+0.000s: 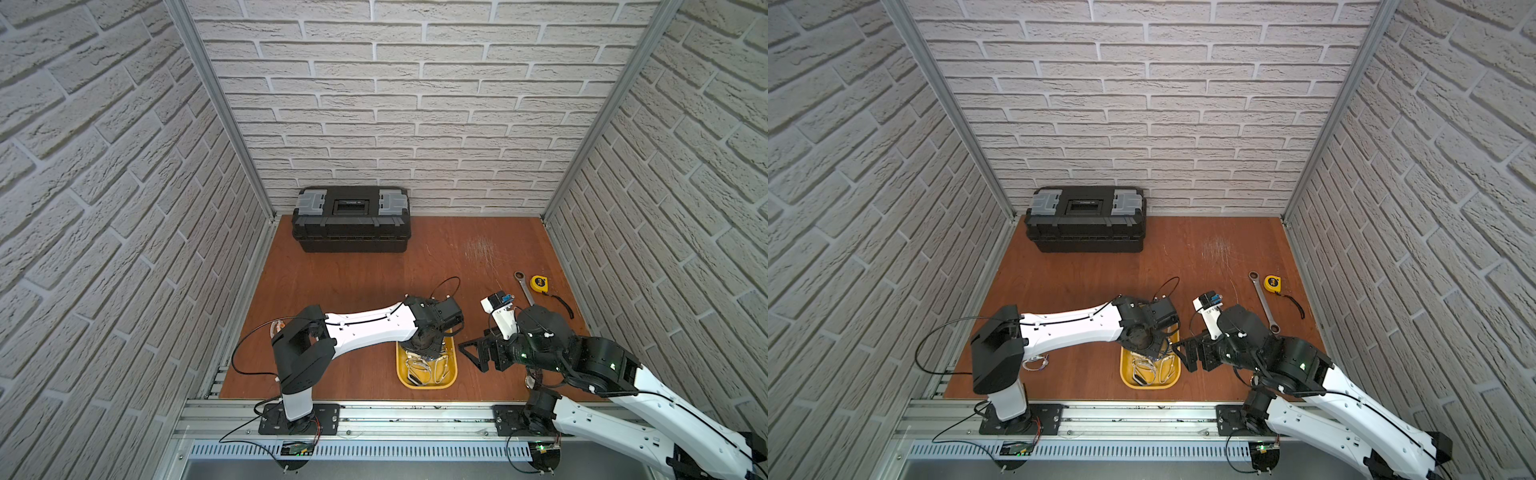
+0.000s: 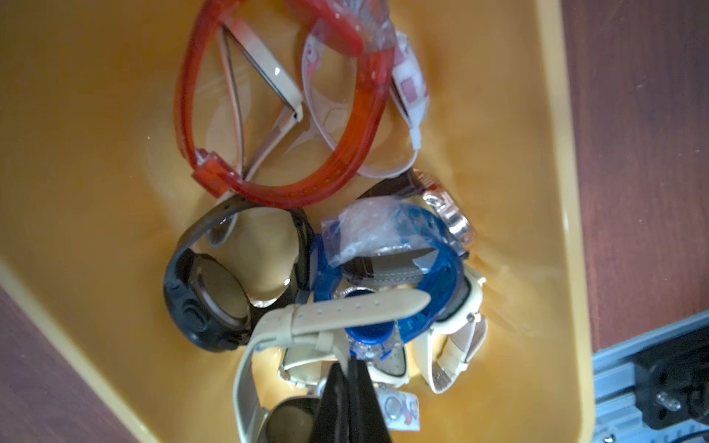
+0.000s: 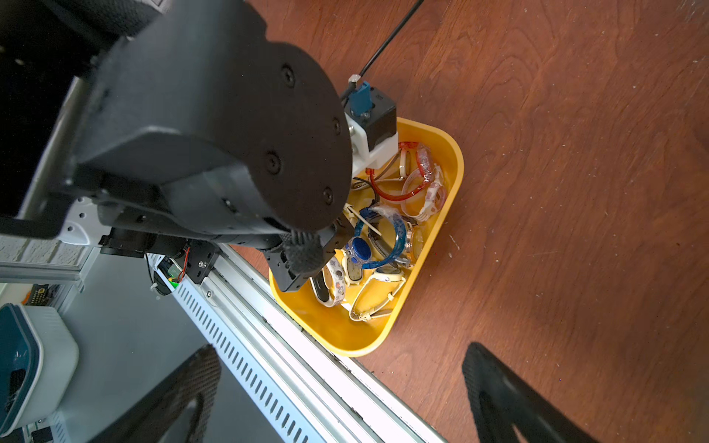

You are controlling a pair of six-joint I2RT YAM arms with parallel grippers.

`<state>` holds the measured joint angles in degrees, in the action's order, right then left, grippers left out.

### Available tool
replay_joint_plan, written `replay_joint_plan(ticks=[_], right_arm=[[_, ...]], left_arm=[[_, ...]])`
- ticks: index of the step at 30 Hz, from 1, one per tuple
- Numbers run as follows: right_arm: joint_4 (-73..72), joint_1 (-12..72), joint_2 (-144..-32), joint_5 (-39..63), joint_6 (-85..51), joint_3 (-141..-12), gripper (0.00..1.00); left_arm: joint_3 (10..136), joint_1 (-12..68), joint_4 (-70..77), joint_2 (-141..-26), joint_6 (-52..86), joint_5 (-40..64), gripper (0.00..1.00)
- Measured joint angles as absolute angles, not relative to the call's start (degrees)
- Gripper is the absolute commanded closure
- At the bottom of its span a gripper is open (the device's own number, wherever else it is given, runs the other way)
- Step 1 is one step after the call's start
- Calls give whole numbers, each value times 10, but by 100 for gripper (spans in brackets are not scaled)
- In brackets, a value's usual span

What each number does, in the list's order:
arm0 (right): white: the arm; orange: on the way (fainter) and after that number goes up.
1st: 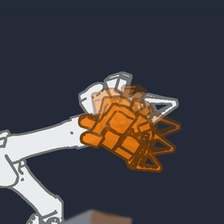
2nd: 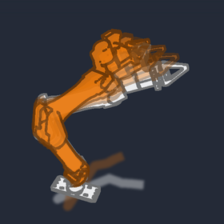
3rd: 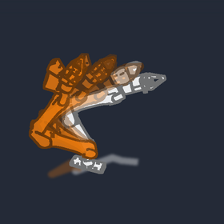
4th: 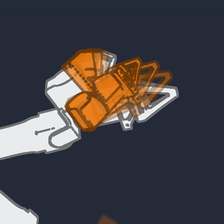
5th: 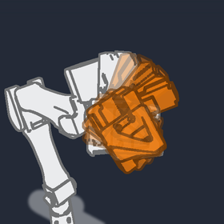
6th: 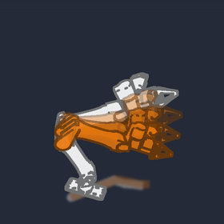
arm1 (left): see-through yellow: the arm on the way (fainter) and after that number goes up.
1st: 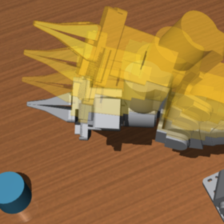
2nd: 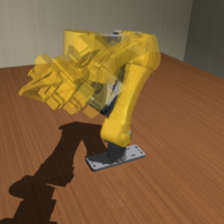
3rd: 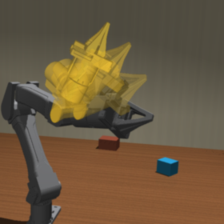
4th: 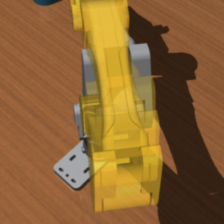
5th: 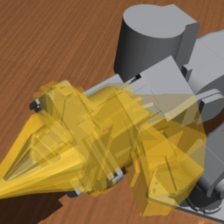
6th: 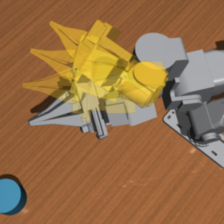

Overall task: Put the watch into the storage box
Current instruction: Place the watch in the storage box.

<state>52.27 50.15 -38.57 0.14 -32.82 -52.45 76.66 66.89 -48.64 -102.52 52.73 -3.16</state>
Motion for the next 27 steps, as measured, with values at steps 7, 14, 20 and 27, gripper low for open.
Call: replay_joint_plan(ticks=[7,14,20,27], right_arm=[[524,502,-386,-1,-328,-524,0],[526,502,-386,-3,-328,-524,0],[525,502,-386,-3,-328,-524,0],[525,502,-386,-4,-328,-524,0]], left_arm=[[764,672,-481,-1028,537,-34,57],[775,673,-496,-1027,537,-45,47],[787,673,-507,-994,537,-60,37],[780,667,-522,-949,541,-82,32]])
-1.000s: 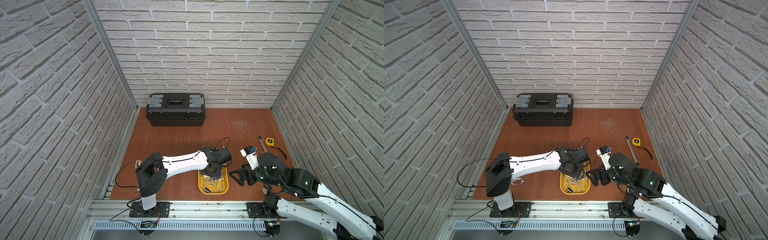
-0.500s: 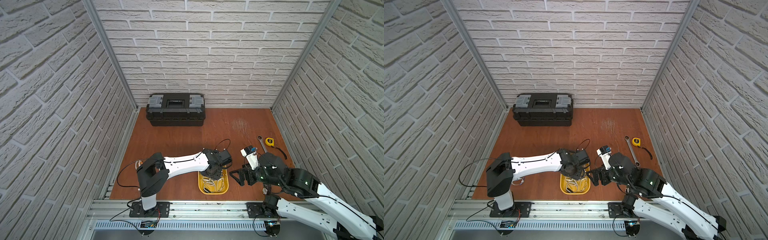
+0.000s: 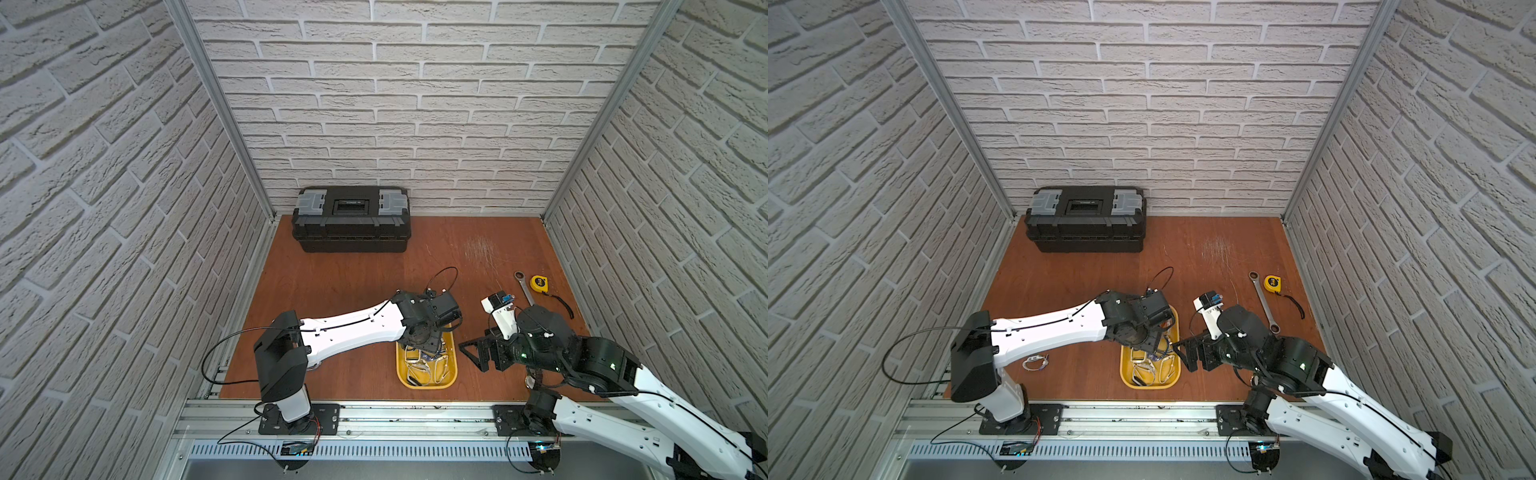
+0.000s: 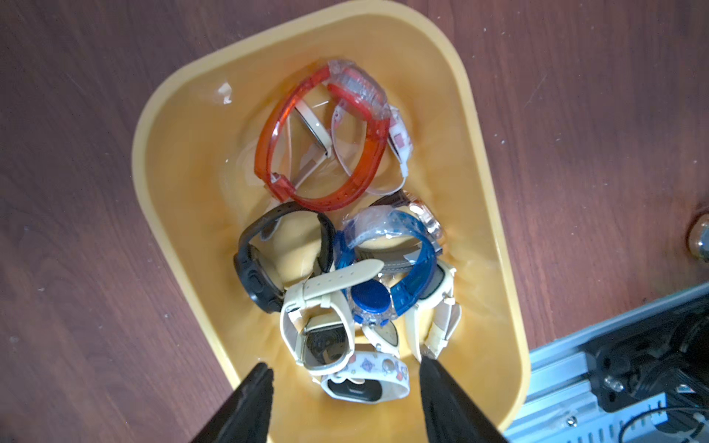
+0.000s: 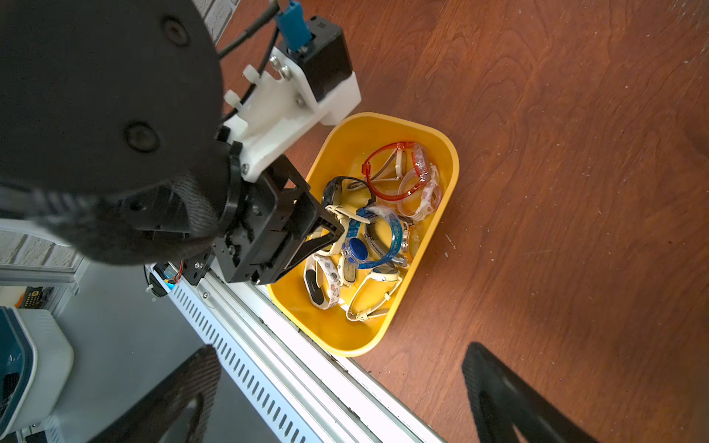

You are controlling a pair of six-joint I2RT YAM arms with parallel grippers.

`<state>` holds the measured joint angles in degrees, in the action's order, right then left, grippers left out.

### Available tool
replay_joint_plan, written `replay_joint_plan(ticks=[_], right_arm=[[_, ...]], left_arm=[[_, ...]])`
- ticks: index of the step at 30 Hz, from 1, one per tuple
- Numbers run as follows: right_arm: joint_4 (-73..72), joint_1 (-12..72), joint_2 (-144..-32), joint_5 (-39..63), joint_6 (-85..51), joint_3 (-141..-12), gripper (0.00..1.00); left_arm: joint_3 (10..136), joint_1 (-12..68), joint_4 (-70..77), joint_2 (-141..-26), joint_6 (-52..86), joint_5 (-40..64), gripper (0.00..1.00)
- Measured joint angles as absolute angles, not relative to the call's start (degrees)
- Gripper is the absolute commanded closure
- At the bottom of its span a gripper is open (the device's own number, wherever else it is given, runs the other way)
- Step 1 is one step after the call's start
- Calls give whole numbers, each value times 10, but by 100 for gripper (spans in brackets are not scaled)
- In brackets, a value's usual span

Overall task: Put the watch into the storage box
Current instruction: Place the watch in the storage box, then pick up the watch at the center of the board.

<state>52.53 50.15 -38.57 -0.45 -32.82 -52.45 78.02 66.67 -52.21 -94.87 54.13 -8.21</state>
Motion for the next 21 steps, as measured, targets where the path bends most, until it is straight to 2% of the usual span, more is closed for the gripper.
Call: replay_joint_plan(ticks=[4,7,8,9,15,18,21], right_arm=[[525,502,-386,-4,-328,-524,0],[524,502,-386,-4,-328,-524,0],[524,502,-386,-4,-328,-524,0],[523,502,-387,-3,-328,-524,0],[519,502,-393,-2,-328,-524,0],[514,502,-396,-2,-328,-524,0],[510,502,-405,-1,-326,-524,0]], left_arm=[[716,639,-516,-868,558,-92,22],[641,581,-519,-767,577,-100,12],[617,554,-524,-730,581,-102,4],[598,530,-529,-698,583,-103,2],[483,333,-570,-531,591,-104,2],[435,244,-587,-494,586,-91,2],[409,201,-594,-494,581,-75,3]])
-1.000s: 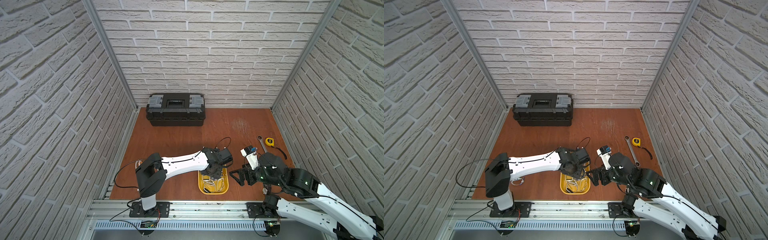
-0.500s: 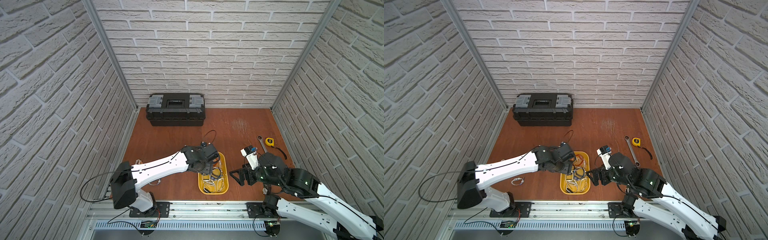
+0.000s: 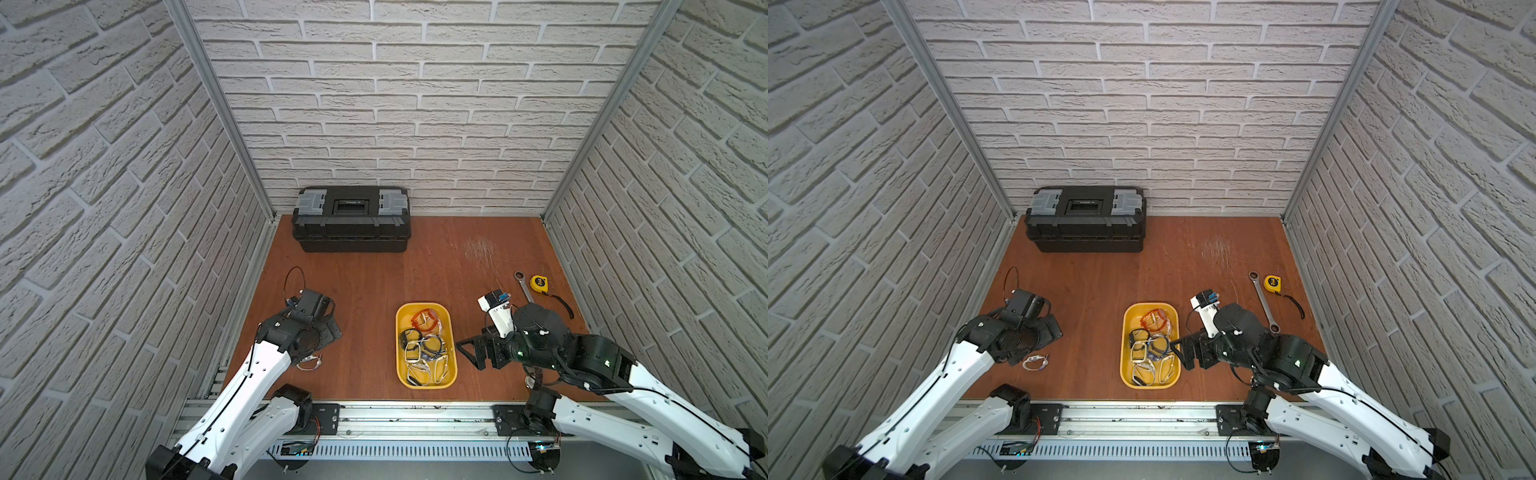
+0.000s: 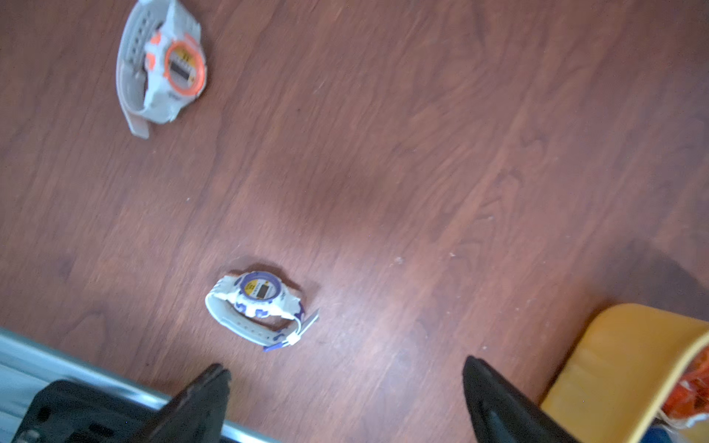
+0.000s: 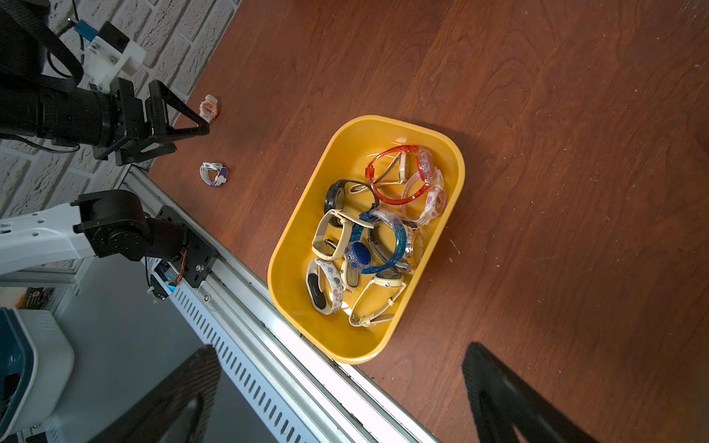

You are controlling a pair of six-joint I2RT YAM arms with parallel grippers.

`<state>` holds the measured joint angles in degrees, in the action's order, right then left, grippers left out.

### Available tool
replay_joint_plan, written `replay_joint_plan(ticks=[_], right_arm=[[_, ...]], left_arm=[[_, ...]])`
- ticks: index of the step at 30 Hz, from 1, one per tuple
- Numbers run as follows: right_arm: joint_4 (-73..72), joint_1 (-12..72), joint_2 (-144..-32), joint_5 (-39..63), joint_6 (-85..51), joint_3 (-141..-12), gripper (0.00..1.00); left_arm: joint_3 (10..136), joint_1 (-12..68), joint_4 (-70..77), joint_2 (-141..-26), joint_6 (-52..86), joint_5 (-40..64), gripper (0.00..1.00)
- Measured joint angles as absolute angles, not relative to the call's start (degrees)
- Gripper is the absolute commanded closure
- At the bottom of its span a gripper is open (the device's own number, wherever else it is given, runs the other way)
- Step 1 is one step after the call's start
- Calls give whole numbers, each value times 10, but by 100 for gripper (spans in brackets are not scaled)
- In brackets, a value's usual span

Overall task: Put the watch into the storage box
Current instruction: Pick up the watch at the center of the board.

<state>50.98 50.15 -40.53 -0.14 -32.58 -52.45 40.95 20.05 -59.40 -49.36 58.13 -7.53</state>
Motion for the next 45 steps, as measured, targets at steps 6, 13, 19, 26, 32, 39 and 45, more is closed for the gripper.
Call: replay_joint_plan(ticks=[6,13,19,26,32,39,45], right_arm=[[502,502,-422,-1,-323,-524,0],[497,502,-421,-1,-321,-524,0],[490,502,-422,-1,-315,-523,0],[486,502,-423,-1,-311,-523,0],[486,502,-423,-1,-311,-517,0],[484,502,-428,-1,-311,-510,0],[484,502,-430,-2,-311,-510,0]], left_arm=[[407,184,-581,-560,566,-55,12],[394,173,-557,-602,556,-38,24],[377,172,-538,-619,553,-22,27],[357,172,-520,-638,553,-10,30],[340,173,-498,-656,553,-7,39],[332,178,-473,-677,550,-5,62],[333,213,-456,-678,549,-1,80]])
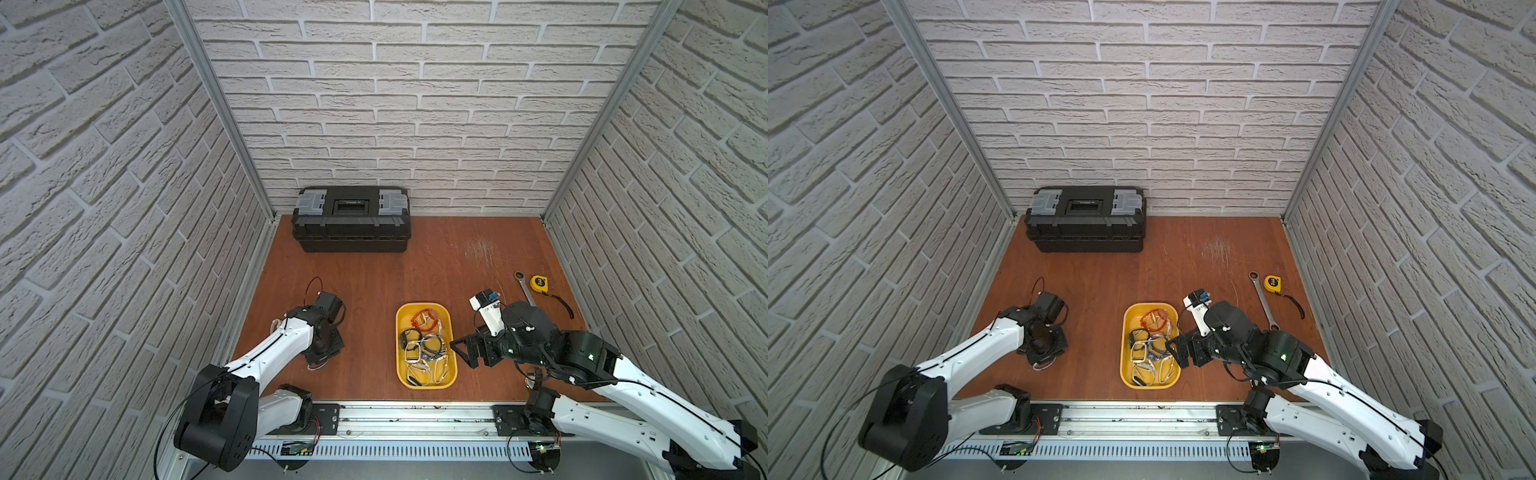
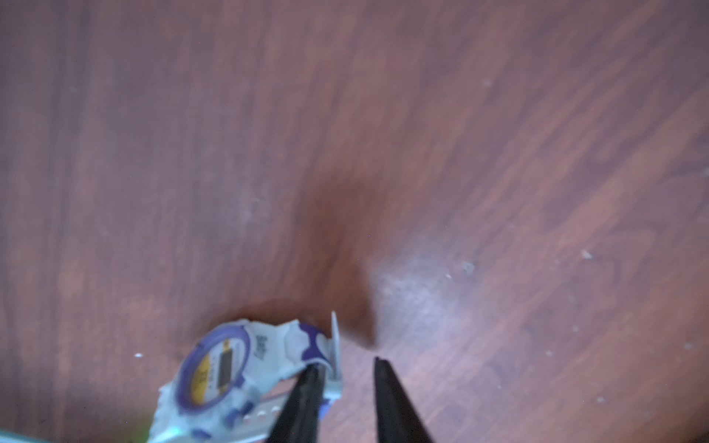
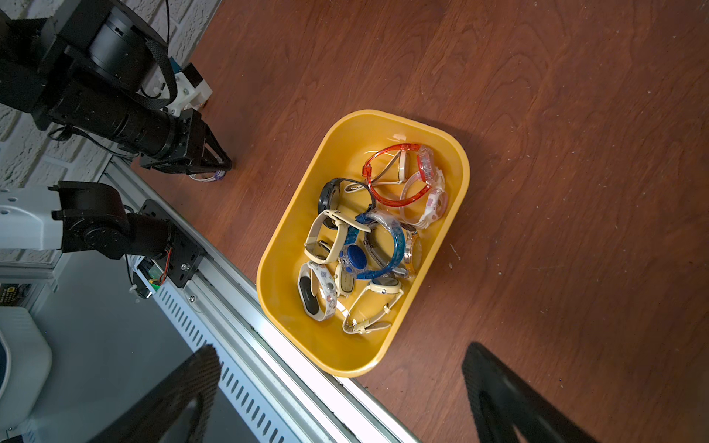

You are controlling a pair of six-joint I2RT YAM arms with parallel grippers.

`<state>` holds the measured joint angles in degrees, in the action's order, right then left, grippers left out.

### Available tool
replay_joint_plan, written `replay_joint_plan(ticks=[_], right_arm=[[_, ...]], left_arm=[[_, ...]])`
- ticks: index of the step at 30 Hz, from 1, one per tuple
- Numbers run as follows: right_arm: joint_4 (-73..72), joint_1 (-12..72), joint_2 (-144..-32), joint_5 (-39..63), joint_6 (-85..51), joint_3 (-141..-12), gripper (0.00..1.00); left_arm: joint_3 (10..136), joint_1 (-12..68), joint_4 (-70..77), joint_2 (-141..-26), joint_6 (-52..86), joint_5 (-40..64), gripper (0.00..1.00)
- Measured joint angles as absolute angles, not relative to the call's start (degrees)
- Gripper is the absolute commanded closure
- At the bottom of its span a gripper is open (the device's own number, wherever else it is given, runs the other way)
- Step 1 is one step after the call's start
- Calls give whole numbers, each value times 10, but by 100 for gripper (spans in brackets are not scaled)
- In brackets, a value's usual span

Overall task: Put the watch into the storage box
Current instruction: Pick up the watch at the center of the board, then place the watch in the storage box.

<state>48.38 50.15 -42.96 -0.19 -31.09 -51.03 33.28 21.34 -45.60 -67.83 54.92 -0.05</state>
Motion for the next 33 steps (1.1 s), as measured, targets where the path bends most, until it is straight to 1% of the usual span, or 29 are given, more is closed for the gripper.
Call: replay_joint_plan(ticks=[6,14,19,24,29,33], right_arm=[[484,502,-427,-4,-311,-510,0],[484,502,-416,-13,-311,-510,0],[488,502,-407,-22,-313,-510,0],[492,502,-392,-30,-316,-510,0],[495,502,-387,-35,-320,-510,0],[497,502,-387,-37,-323,-510,0]], left_arm=[[342,263,-448,-678,555,5,92],[433,333,-436,-702,567,8,100],[497,361,-440,-724,567,7,100],[589,411,-461,-756,566,7,100],[696,474,-477,-836,555,8,100],[762,508,-481,-914,541,12,100]])
